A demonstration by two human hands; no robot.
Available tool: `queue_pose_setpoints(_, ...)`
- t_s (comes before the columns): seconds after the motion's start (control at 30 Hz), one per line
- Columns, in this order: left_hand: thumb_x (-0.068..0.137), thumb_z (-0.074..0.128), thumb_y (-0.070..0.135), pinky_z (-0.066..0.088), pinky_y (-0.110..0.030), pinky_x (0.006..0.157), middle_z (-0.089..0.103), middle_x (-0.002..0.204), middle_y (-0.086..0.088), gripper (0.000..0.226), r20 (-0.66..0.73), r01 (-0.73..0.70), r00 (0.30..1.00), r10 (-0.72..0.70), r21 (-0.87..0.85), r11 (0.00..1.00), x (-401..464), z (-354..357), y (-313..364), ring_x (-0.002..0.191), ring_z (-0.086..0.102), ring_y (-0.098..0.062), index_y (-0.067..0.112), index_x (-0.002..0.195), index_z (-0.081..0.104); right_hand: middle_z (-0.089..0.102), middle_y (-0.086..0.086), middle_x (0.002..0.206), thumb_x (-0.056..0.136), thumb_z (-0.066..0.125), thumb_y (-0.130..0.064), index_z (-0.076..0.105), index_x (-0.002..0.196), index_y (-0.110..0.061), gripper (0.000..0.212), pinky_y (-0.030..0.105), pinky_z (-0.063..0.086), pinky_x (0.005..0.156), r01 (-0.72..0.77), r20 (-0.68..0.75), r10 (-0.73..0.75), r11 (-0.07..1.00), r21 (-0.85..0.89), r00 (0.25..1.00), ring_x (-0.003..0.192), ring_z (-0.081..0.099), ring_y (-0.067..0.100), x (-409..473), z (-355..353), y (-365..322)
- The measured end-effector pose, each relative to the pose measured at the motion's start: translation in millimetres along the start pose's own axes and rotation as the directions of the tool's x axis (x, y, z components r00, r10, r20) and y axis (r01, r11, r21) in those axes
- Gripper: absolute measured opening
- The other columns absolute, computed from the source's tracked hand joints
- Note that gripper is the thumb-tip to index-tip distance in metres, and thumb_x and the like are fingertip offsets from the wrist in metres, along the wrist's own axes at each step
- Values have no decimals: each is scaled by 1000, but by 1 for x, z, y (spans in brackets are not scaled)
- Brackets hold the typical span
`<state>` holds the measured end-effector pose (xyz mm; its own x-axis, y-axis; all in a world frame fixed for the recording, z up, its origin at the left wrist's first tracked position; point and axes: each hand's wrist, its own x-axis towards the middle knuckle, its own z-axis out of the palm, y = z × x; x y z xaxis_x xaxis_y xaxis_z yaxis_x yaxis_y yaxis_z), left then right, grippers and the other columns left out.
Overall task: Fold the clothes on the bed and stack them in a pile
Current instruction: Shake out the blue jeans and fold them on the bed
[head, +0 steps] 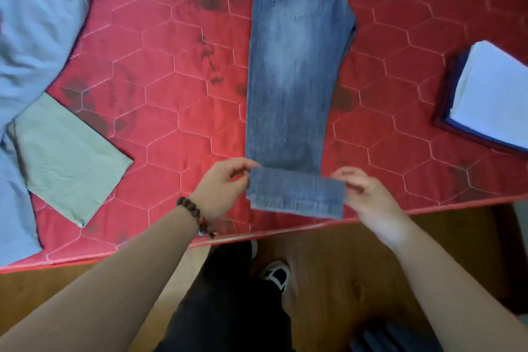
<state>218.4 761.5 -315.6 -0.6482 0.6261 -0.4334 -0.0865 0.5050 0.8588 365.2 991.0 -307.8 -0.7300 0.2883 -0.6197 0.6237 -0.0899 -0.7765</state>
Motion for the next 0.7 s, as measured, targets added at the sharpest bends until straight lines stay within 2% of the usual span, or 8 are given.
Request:
queue_pose_setpoints(0.07,94,53,-3,48,-19,74,67,86,0,17,6,-29,1000,30,-100,995,46,-15,15,79,58,-3,6,92,67,70,0,111,84,68,-10,75,99,-14,17,22,53,85,97,-7,-97,994,51,995,98,67,12,39,-10,-36)
queue_pose_setpoints(0.13,97,54,8,48,-28,65,63,78,0,14,-51,-13,999,5,-158,987,102,-29,27,71,55,-9,4,93,67,74,6,103,89,64,-11,74,99,-14,15,27,56,82,129,-28,-127,984,123,992,95,70,19,84,-20,-67)
queue_pose_setpoints(0.23,100,51,33,52,-37,67,64,80,-2,25,-132,141,973,-188,-302,943,178,-41,29,73,59,-19,14,94,66,73,9,104,94,57,-39,66,111,-11,34,36,58,80,31,-110,-23,997,71,994,93,71,25,154,-28,-90)
queue_pose_setpoints(0.3,100,42,46,53,-40,79,66,95,-8,43,-34,387,888,-458,-482,786,207,-41,15,84,63,-24,8,108,61,69,14,111,96,47,-50,60,121,-9,49,41,55,89,-147,-95,144,989,-22,985,99,69,28,189,-29,-79)
queue_pose_setpoints(0.37,101,36,50,51,-38,75,63,97,-12,52,87,572,774,-627,-519,635,209,-35,-5,82,60,-24,2,110,56,67,14,117,97,43,-53,56,125,-8,54,44,51,97,-299,-59,295,952,-67,954,104,66,27,202,-23,-58)
queue_pose_setpoints(0.5,102,34,47,53,-32,59,67,87,-11,52,207,668,684,-700,-564,486,193,-23,-35,71,65,-21,3,95,60,68,8,117,96,50,-49,61,114,-11,43,46,49,100,-354,-100,355,935,28,929,108,64,27,195,-9,-21)
queue_pose_setpoints(0.57,101,42,44,56,-35,65,67,90,-10,43,260,687,689,-677,-534,494,184,-20,-41,76,64,-22,5,98,61,71,5,111,94,58,-41,64,108,-13,32,42,53,92,-380,-70,385,922,69,920,101,68,23,186,-2,-13)
queue_pose_setpoints(0.7,96,58,20,60,-30,74,68,109,-14,29,252,648,760,-599,-357,673,160,-8,-53,89,68,-23,-1,117,60,70,4,109,97,58,-25,65,111,-13,19,34,53,85,-348,-76,343,935,-74,936,97,67,19,164,13,4)
